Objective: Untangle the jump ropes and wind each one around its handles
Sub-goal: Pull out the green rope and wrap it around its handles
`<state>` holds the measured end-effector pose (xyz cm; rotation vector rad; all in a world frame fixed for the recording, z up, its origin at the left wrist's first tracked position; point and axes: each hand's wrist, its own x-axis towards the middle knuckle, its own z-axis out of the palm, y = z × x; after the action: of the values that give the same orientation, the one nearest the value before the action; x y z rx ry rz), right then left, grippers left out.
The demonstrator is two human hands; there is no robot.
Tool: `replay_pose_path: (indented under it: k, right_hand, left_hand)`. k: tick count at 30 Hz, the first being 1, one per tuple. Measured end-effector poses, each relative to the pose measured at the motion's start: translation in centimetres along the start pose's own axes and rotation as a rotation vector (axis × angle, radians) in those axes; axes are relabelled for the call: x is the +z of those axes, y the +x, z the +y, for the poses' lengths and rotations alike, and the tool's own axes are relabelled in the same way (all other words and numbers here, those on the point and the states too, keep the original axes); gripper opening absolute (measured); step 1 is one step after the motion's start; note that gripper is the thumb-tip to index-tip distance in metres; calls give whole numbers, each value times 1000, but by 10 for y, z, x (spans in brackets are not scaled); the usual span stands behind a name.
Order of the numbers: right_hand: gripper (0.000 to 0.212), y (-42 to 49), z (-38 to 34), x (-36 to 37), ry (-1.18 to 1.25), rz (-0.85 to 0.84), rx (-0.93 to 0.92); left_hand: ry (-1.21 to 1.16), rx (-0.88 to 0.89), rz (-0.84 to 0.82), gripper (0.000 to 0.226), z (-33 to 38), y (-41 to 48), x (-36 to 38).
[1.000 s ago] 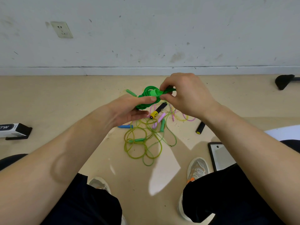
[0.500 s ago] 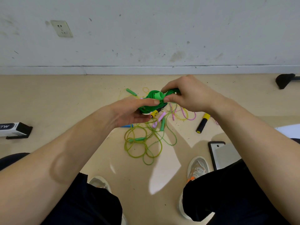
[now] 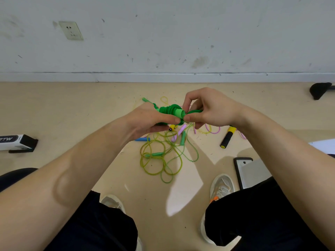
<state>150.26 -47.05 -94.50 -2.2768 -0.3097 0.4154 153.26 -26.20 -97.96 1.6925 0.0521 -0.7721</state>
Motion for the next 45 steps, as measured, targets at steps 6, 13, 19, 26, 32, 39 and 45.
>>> replay_pose_path:
  k: [6, 13, 19, 26, 32, 39, 45]
  right_hand:
    - [3, -6, -4, -2, 207, -169, 119]
    - [7, -8, -3, -9, 369, -191, 207]
    - [11, -9, -2, -1, 458, -216, 250]
    - [10, -9, -6, 7, 538, -202, 254]
    - [12, -8, -7, 10, 567, -127, 251]
    - [16, -4, -2, 21, 565, -90, 327]
    - [16, -5, -1, 20, 612, -143, 312]
  left_hand:
    - [49, -30, -120, 22, 4, -8, -5]
    - [31, -47, -260, 28, 9, -17, 1]
    - [143, -35, -352, 18, 13, -24, -2]
    - [227, -4, -269, 21, 14, -25, -7]
    - [212, -13, -228, 19, 13, -24, -7]
    - [146, -21, -205, 20, 3, -18, -1]
    - [150, -28, -193, 18, 1, -17, -1]
